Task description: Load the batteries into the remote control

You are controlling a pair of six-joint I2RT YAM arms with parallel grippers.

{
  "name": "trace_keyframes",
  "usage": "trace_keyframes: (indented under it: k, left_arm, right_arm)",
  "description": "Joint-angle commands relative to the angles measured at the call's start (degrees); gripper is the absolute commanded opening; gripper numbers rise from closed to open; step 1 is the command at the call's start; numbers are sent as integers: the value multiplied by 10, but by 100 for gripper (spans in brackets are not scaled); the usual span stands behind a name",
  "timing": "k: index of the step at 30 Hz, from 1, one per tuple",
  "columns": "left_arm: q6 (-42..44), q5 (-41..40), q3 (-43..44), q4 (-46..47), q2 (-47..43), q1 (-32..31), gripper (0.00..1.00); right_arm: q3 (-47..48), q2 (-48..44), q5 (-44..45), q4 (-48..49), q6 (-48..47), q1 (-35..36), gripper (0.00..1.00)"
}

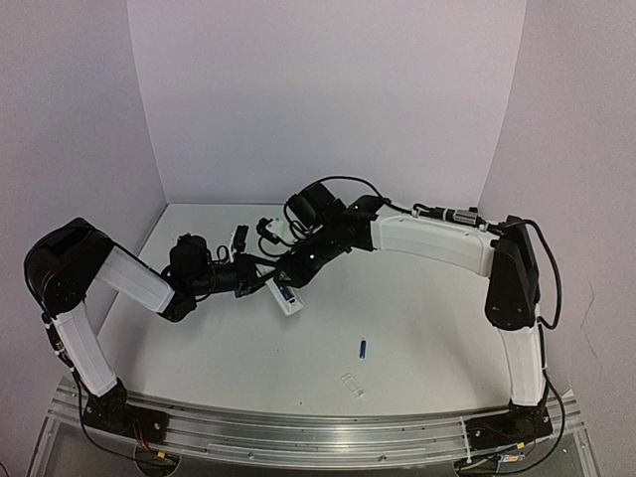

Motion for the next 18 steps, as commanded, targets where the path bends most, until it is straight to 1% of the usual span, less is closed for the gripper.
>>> trace_keyframes:
  k: [1, 4, 6, 10, 12, 15, 18]
  left_arm:
    - [49, 15, 38, 15, -79, -44, 0]
    - [101, -38, 29, -75, -113, -43, 0]
    - [130, -68, 23, -111, -133, -41, 0]
    - [172, -118, 22, -186, -171, -39, 0]
    - [188, -130, 23, -206, -183, -39, 0]
    - [202, -146, 26, -231, -195, -38, 0]
    - [212, -153, 31, -252, -207, -36, 0]
  right_arm:
    - [-48, -51, -11, 85, 17, 19, 39]
    - [-89, -123, 1, 86, 28, 17, 41]
    - [-131, -164, 15, 86, 39, 14, 43]
    - [-227, -245, 75, 83, 102, -1, 46]
    - [-278, -282, 100, 80, 134, -7, 48]
    - [-346, -325, 112, 69, 199, -16, 49]
    - [-401, -342, 124, 46, 257, -22, 49]
